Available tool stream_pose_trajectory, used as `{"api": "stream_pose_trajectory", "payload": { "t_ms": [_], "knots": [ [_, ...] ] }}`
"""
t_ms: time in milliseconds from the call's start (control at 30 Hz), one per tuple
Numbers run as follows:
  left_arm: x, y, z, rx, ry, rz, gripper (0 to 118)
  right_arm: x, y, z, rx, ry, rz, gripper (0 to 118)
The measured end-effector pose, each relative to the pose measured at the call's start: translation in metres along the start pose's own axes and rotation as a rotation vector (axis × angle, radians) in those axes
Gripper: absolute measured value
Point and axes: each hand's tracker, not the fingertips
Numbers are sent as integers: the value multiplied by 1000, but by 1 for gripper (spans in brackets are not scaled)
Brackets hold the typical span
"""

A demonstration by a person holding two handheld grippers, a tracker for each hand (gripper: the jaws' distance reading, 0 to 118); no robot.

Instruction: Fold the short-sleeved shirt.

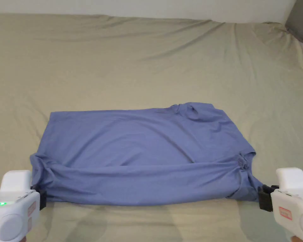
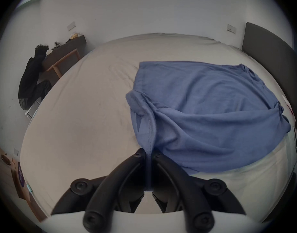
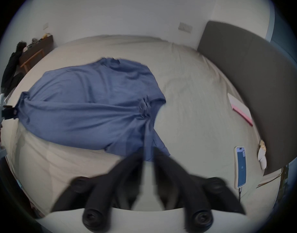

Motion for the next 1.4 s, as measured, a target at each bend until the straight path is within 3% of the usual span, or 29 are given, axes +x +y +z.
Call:
{"api": "stream_pose_trajectory", "payload": {
  "t_ms": [33, 67, 200, 300, 367, 433, 467, 500, 567, 600, 633, 700, 833, 1100, 1400],
  "knots": [
    [-2, 1, 3, 3, -7, 4, 4, 4, 2, -13, -30, 1, -9, 91],
    [-3, 1, 6, 4, -11, 0, 4, 8, 1, -26, -43, 21, -33, 111],
    [-2, 0, 8, 16, -1, -32, 4, 24, 7, -66, -94, 8, -34, 113],
    [1, -2, 5, 4, 6, -50, 4, 31, 14, -86, -138, 63, -75, 113],
    [3, -3, 2, -5, 11, -59, 4, 27, 19, -89, -161, 87, -77, 108],
    [4, -3, -3, -14, 16, -72, 4, 16, 21, -94, -183, 99, -10, 93],
    [5, -3, -5, -19, 20, -83, 4, 13, 23, -92, -171, 102, -24, 82],
    [6, -2, -6, -22, 23, -93, 4, 7, 25, -83, -169, 101, -23, 51],
    [7, -2, -9, -25, 33, -114, 4, 3, 29, -74, -150, 196, -4, 24],
    [8, -1, -9, -28, 36, -123, 4, 0, 29, -73, -143, 185, -9, 12],
    [10, -1, -7, -25, 44, -135, 4, -8, 29, -67, -145, 115, 23, 10],
    [10, 2, 2, -13, 46, -147, 4, -12, 28, -58, -129, 107, 90, 10],
    [3, 10, 32, 16, 25, -162, 4, -1, 27, -14, -86, 140, 18, 10],
    [-19, -18, 82, -64, 0, -231, 4, 16, -11, 67, -142, 160, 1, 10],
    [-27, -95, 57, -265, -28, -275, 4, 1, -92, 36, -308, 161, -33, 10]
  ]
}}
